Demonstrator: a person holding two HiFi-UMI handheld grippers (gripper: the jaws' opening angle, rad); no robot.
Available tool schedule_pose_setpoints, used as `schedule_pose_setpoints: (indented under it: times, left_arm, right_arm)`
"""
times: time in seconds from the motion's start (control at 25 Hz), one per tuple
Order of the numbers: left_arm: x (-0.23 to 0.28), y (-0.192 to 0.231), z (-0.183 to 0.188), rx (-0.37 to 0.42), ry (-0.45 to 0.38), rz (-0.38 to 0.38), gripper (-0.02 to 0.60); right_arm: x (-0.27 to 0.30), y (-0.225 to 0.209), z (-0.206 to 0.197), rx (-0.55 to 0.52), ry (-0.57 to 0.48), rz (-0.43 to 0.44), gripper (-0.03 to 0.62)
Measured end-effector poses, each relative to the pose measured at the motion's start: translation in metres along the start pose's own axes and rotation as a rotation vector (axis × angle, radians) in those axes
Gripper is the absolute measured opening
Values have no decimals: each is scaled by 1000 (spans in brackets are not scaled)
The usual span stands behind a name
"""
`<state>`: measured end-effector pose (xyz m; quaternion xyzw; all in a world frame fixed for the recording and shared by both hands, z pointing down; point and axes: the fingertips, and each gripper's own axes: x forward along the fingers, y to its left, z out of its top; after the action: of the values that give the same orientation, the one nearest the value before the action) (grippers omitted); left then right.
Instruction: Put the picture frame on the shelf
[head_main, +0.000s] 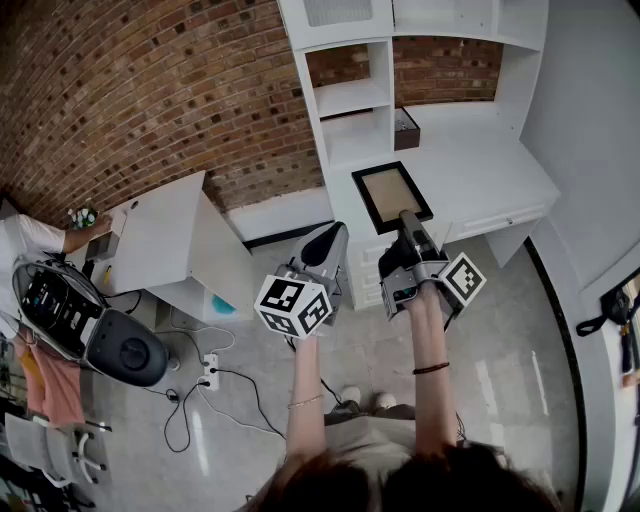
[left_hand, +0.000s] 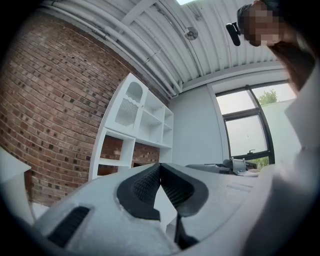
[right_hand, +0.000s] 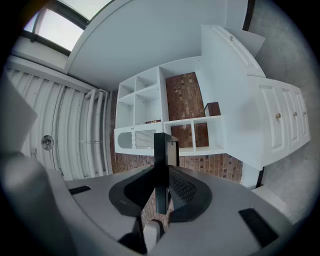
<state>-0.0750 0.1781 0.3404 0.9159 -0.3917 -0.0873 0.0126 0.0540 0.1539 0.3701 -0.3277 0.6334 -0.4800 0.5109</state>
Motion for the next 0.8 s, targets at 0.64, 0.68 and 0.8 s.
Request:
schedule_pose_setpoints:
  times: [0.64,0.68,0.8]
  left_arm:
    - [4,-24,-10,-21,17,31,11]
    - [4,-26,-11,-23,17,36,11]
    - [2,-31,-13,-29,22,46,11]
  right_arm:
    - [-18,0,13,-21,70,-3,72]
    - [-19,1,14,-18,75,-1,72]
    - [-21,3,15,-13,84,2,72]
